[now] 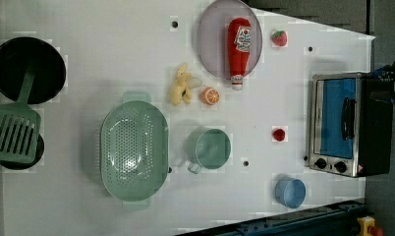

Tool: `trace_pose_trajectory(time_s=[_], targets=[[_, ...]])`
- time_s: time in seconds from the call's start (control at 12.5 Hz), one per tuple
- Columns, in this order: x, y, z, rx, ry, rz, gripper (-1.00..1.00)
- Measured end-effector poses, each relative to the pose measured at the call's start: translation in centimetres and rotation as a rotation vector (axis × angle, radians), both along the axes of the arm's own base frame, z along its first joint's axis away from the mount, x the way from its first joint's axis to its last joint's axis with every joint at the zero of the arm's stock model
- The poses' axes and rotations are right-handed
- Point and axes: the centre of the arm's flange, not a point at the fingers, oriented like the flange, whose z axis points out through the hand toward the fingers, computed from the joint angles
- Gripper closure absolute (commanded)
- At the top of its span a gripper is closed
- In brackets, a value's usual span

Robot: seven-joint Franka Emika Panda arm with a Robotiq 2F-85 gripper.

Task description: Pick ketchup from plate and place it on table.

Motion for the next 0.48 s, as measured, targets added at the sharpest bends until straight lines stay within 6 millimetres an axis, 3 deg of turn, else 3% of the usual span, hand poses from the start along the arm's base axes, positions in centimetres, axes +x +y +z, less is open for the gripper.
trace_pose_trajectory(time_s=[0.16,0.24,0.48], targets=[[-4.7,-0.3,0.1,0.0,0.157,-0.015,-0.82],[-6.2,-0.7,1.4,0.002,0.153,-0.025,-0.99],[-7.3,-1.4,6.2,0.004,0.035,-0.047,-1.0]])
